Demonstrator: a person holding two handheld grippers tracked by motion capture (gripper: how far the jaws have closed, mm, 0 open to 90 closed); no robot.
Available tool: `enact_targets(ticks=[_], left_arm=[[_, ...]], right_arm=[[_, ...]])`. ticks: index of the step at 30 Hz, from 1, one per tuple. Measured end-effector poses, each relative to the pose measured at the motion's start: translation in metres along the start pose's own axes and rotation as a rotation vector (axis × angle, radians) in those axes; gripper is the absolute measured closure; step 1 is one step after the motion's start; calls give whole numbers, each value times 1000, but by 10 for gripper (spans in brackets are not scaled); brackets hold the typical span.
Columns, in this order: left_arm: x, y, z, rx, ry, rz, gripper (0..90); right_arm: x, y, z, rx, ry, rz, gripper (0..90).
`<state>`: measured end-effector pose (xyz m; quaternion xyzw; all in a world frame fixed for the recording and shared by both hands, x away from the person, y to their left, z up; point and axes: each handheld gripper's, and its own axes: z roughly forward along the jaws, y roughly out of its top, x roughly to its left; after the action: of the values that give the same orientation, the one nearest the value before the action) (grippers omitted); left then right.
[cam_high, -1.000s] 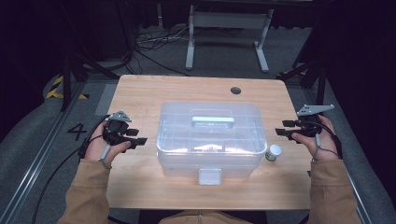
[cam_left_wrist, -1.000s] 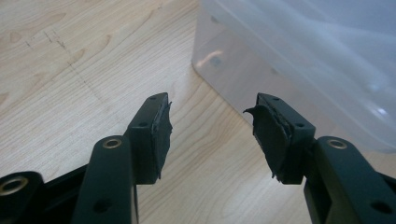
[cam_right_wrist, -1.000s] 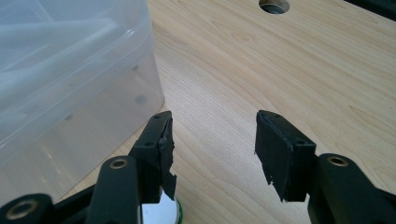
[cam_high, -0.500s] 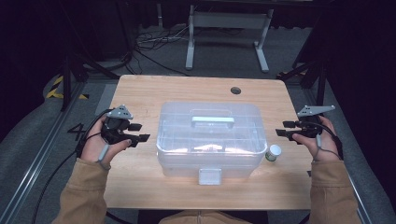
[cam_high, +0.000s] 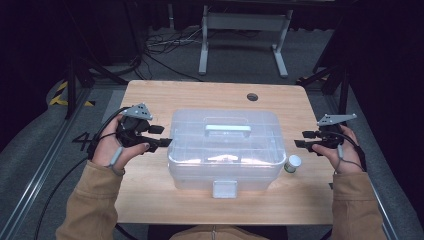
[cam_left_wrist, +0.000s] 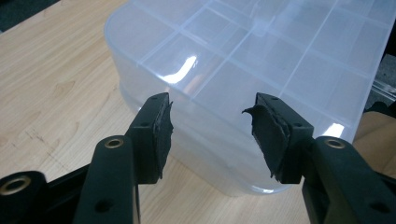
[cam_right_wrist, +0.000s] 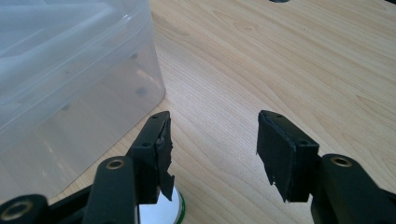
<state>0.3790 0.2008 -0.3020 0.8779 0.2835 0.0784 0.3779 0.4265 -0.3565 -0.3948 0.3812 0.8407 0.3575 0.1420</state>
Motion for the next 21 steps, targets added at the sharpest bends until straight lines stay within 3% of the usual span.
enact_targets(ticks=[7, 21], left_arm=[[-11, 21, 3, -39, -70, 46, 472], [-25, 45, 22, -33, -142, 97, 450]], right_arm=[[0, 0, 1, 0, 2, 4, 462], [0, -1, 3, 7, 8, 2, 458]])
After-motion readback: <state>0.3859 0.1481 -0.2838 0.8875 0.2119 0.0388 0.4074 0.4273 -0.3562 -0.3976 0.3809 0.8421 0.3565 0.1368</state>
